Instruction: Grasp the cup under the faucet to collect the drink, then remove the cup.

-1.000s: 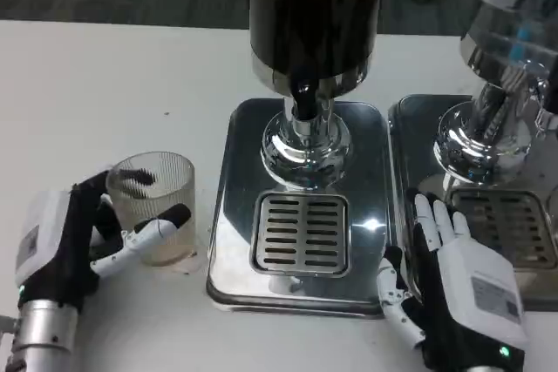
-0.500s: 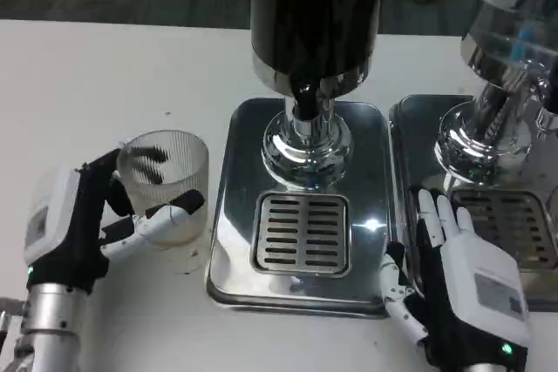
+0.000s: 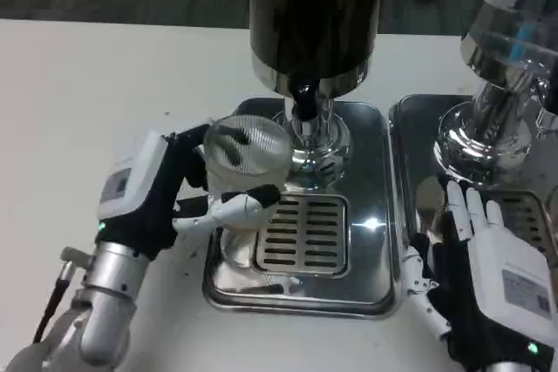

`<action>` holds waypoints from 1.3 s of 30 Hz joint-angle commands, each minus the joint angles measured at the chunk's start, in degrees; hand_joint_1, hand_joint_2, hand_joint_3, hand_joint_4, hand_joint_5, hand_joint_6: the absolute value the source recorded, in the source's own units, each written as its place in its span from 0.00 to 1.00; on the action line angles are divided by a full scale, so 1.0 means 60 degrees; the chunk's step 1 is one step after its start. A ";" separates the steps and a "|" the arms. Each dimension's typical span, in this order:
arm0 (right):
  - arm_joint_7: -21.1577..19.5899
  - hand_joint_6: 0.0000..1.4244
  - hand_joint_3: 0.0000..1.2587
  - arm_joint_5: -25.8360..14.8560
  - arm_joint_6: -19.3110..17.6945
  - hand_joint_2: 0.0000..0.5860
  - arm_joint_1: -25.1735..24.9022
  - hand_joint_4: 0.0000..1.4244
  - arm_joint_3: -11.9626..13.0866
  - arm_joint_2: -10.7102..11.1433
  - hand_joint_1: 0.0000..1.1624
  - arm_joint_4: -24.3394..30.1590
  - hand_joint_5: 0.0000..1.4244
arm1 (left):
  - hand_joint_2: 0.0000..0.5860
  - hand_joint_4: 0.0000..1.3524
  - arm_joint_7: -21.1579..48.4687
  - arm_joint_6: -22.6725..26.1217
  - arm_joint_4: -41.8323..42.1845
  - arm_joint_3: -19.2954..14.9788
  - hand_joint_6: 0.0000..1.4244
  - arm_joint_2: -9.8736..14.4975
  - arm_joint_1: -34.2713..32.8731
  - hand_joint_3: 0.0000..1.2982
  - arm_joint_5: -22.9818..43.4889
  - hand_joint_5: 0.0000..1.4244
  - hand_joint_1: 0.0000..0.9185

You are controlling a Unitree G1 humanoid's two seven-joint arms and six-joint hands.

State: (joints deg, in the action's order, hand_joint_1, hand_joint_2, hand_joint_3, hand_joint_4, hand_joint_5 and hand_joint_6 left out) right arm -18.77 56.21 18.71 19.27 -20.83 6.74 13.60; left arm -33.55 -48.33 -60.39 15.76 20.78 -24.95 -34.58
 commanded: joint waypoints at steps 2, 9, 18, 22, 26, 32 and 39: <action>-0.0061 0.08 0.02 0.0065 0.0173 0.93 0.0251 0.00 0.0059 -0.0058 0.10 0.0213 0.00 | 0.10 0.54 -0.0111 0.0159 -0.0285 0.0467 0.66 -0.0454 -0.0421 0.49 -0.0292 0.65 0.59; -0.0070 0.08 0.02 0.0153 0.0294 0.94 0.0461 0.00 0.0022 -0.0091 0.09 0.0462 0.00 | 0.08 0.53 -0.0270 0.0184 -0.0596 0.0814 0.66 -0.0681 -0.0588 0.48 -0.0513 0.64 0.60; 0.0012 0.08 0.02 0.0170 0.0297 0.94 0.0419 0.00 -0.0048 -0.0095 0.09 0.0403 0.00 | 0.07 0.50 -0.1179 0.0479 -0.1078 0.1433 0.64 -0.0796 -0.0964 0.46 -0.1065 0.62 0.57; 0.0006 0.08 0.02 0.0179 0.0318 0.94 0.0369 0.00 -0.0052 -0.0124 0.09 0.0375 0.00 | 0.07 0.49 -0.1669 0.0589 -0.1099 0.1853 0.63 -0.0724 -0.0987 0.45 -0.1520 0.62 0.50; -0.0022 0.08 0.02 0.0303 0.0352 0.94 0.0339 0.00 -0.0102 -0.0132 0.09 0.0405 0.00 | 0.07 0.48 -0.1840 0.0693 -0.1235 0.1972 0.61 -0.0674 -0.1054 0.43 -0.1588 0.61 0.44; -0.0014 0.08 0.02 0.0278 0.0354 0.94 0.0307 0.00 -0.0073 -0.0126 0.08 0.0398 0.00 | 0.08 0.46 -0.2521 0.0768 -0.1193 0.2371 0.56 -0.0515 -0.1004 0.42 -0.1936 0.60 0.32; 0.0075 0.08 0.02 0.0207 0.0303 0.94 0.0188 0.00 -0.0041 -0.0049 0.08 0.0344 0.00 | 0.05 0.43 -0.2660 0.0774 -0.1182 0.2290 0.49 -0.0437 -0.0806 0.37 -0.1709 0.56 0.08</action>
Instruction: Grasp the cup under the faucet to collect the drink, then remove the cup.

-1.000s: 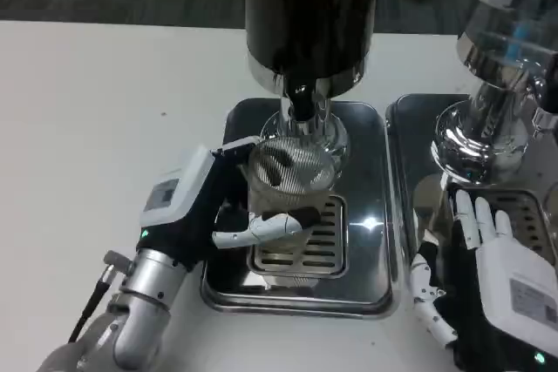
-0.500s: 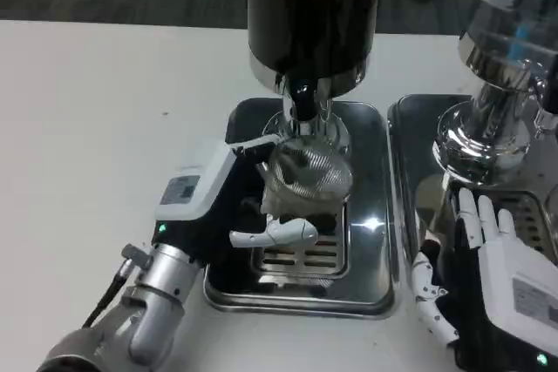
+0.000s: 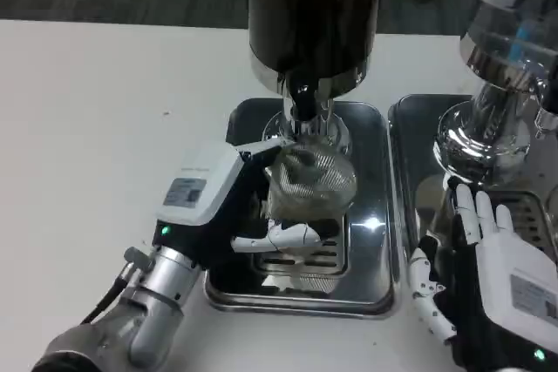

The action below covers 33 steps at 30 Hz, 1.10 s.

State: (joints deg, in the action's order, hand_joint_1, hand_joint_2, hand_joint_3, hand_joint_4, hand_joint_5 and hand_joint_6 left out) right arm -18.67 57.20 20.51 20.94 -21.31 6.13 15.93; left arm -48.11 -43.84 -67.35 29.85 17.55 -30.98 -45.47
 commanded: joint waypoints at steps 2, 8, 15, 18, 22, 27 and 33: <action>0.0083 0.08 0.02 0.0020 -0.0010 0.94 -0.0135 0.00 0.0039 0.0071 0.08 -0.0067 0.00 | 0.05 0.42 -0.0178 0.0021 -0.0030 -0.0164 0.48 0.0113 0.0281 0.37 0.0245 0.55 0.05; 0.0126 0.08 0.02 -0.0021 -0.0034 0.94 -0.0206 0.00 0.0025 0.0124 0.09 -0.0097 0.00 | 0.03 0.39 -0.0097 0.0074 0.0022 -0.0231 0.43 0.0172 0.0383 0.34 0.0317 0.53 0.00; 0.0105 0.02 0.02 0.0028 0.0004 0.93 -0.0220 0.00 0.0041 0.0171 0.10 -0.0113 0.00 | 0.03 0.34 0.0134 -0.0123 0.0108 -0.0525 0.27 0.0395 0.0588 0.25 0.0681 0.45 0.00; 0.0108 0.00 0.02 0.0137 0.0018 0.92 -0.0238 0.00 0.0002 0.0230 0.11 -0.0149 0.00 | 0.06 0.30 0.0400 -0.0354 0.0283 -0.0809 0.24 0.0647 0.0786 0.20 0.1020 0.42 0.00; 0.0223 0.00 0.02 0.0233 0.0088 0.93 -0.0338 0.00 0.0004 0.0331 0.14 -0.0244 0.00 | 0.08 0.22 0.0395 -0.0379 0.0667 -0.0989 0.20 0.1056 0.1082 0.15 0.1071 0.36 0.00; 0.0499 0.00 0.02 0.0162 0.0061 0.91 -0.0462 0.00 0.0068 0.0405 0.17 -0.0317 0.00 | 0.06 0.16 0.0889 -0.0241 0.0577 -0.1060 0.19 0.1089 0.1179 0.10 0.1253 0.33 0.00; 0.0483 0.00 0.02 0.0204 0.0057 0.92 -0.0543 0.00 0.0083 0.0449 0.18 -0.0318 0.00 | 0.05 0.06 0.1191 -0.0598 0.0733 -0.1252 0.09 0.1058 0.1301 0.03 0.1508 0.22 0.00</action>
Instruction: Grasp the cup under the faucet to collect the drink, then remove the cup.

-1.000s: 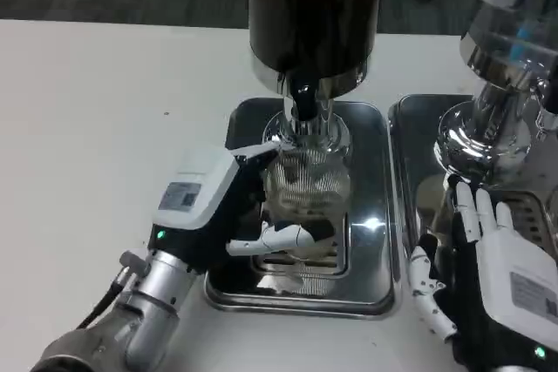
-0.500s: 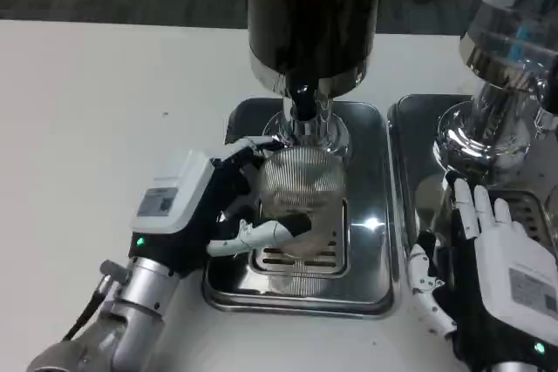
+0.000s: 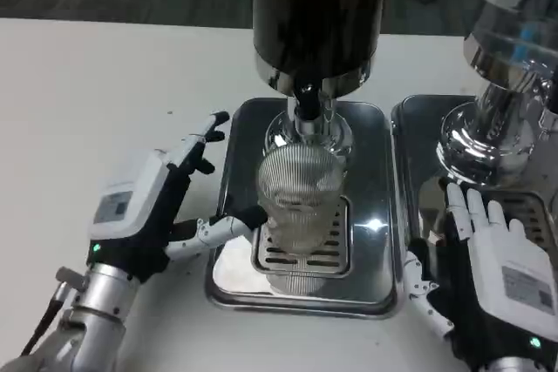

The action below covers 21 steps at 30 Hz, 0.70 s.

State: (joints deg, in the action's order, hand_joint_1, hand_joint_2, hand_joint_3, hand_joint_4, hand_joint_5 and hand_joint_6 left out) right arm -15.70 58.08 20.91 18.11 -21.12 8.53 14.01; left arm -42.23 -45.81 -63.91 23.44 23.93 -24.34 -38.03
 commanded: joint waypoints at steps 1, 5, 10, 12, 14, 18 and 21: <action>-0.0031 0.00 0.02 0.0085 -0.0005 0.92 -0.0057 0.00 0.0049 0.0065 0.18 0.0004 0.00 | 0.06 0.02 0.0261 -0.0379 0.0225 -0.0256 0.06 0.0036 0.0238 0.01 0.0355 0.19 0.00; -0.0207 0.00 0.02 0.1108 0.0507 0.89 0.0030 0.00 -0.0225 0.0031 0.16 0.0017 0.00 | 0.09 0.00 0.0192 -0.0749 0.0705 -0.0467 0.02 0.0542 0.0429 0.00 0.0310 0.11 0.00; -0.0131 0.00 0.01 0.1677 0.0875 0.89 0.0062 0.00 -0.0360 -0.0073 0.15 0.0037 0.00 | 0.10 0.00 -0.0056 -0.0917 0.1598 -0.0784 0.02 0.1040 0.0634 0.00 0.0213 0.09 0.00; -0.0102 0.00 0.00 0.1650 0.0871 0.89 0.0013 0.00 -0.0355 -0.0086 0.15 0.0021 0.00 | 0.10 0.00 0.0173 -0.1102 0.1914 -0.1050 0.04 0.1096 0.0764 0.00 0.0512 0.10 0.00; -0.0131 0.00 0.00 0.1702 0.0900 0.89 -0.0023 0.00 -0.0376 -0.0123 0.15 0.0010 0.00 | 0.10 0.00 0.0667 -0.1364 0.2139 -0.1370 0.04 0.1114 0.0903 0.00 0.1072 0.11 0.00; -0.0141 0.00 0.00 0.1737 0.0923 0.89 -0.0003 0.00 -0.0375 -0.0172 0.14 0.0049 0.00 | 0.11 0.00 0.2252 -0.2051 0.2639 -0.1835 0.04 0.1182 0.1099 0.00 0.2487 0.07 0.00; -0.0081 0.00 0.00 0.1709 0.0915 0.89 0.0022 0.00 -0.0365 -0.0158 0.14 0.0069 0.00 | 0.11 0.00 0.3814 -0.2514 0.3313 -0.2013 0.03 0.1312 0.1227 0.00 0.3774 0.05 0.00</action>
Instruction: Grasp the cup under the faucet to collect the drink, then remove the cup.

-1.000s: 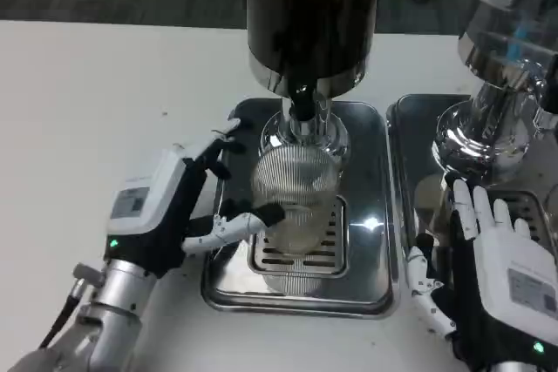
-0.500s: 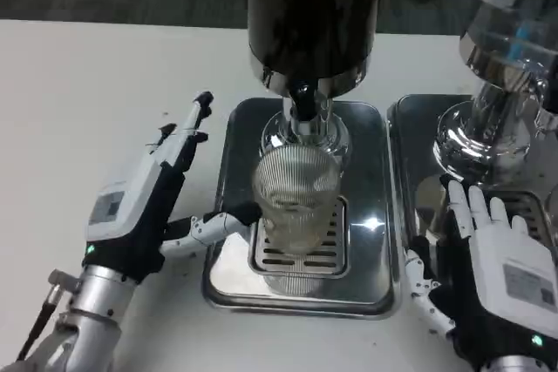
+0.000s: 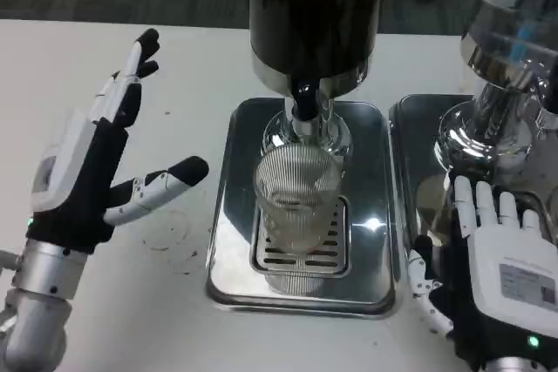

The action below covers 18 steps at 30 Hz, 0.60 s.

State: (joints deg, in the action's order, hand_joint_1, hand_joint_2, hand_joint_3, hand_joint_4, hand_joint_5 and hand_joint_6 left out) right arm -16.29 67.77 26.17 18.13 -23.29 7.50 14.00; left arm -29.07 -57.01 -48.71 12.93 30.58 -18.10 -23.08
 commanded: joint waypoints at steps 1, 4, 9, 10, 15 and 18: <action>0.0032 0.00 0.00 0.0083 0.0038 0.89 0.0024 0.00 0.0003 0.0020 0.14 0.0079 0.00 | 0.11 0.00 0.2064 -0.0682 0.1078 -0.0340 0.03 0.0219 0.0254 0.00 0.1669 0.05 0.00; 0.0058 0.00 0.00 0.0062 0.0078 0.88 0.0026 0.00 0.0025 -0.0012 0.12 0.0081 0.00 | 0.11 0.00 0.3598 -0.0571 0.2047 -0.0402 0.03 0.0205 0.0392 0.00 0.3074 0.05 0.00; 0.0038 0.00 0.00 0.0034 0.0139 0.88 -0.0029 0.00 0.0044 -0.0102 0.11 0.0056 0.00 | 0.12 0.00 0.5781 -0.0311 0.2800 -0.0409 0.00 0.0083 0.0109 0.00 0.4305 0.01 0.00; 0.0041 0.00 0.00 0.0019 0.0137 0.88 -0.0051 0.00 0.0053 -0.0109 0.11 0.0045 0.00 | 0.12 0.00 0.6137 -0.0255 0.2805 -0.0418 0.00 0.0027 -0.0008 0.00 0.4446 0.01 0.00; 0.0032 0.00 0.00 0.0083 0.0223 0.88 -0.0093 0.00 0.0048 -0.0164 0.11 0.0035 0.00 | 0.13 0.00 0.7308 -0.0060 0.3111 -0.0572 0.00 -0.0380 -0.0245 0.00 0.4857 0.03 0.00; 0.0043 0.00 0.00 0.0066 0.0267 0.88 -0.0077 0.00 0.0061 -0.0184 0.11 0.0066 0.00 | 0.13 0.00 0.7867 0.0136 0.3257 -0.0585 0.01 -0.0640 -0.0306 0.00 0.5056 0.03 0.00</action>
State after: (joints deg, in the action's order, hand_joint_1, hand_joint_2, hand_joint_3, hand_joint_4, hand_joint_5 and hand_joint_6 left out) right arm -16.10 67.76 27.09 17.86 -23.17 6.81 14.00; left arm 15.09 -57.51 -30.25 9.73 28.15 -18.80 5.99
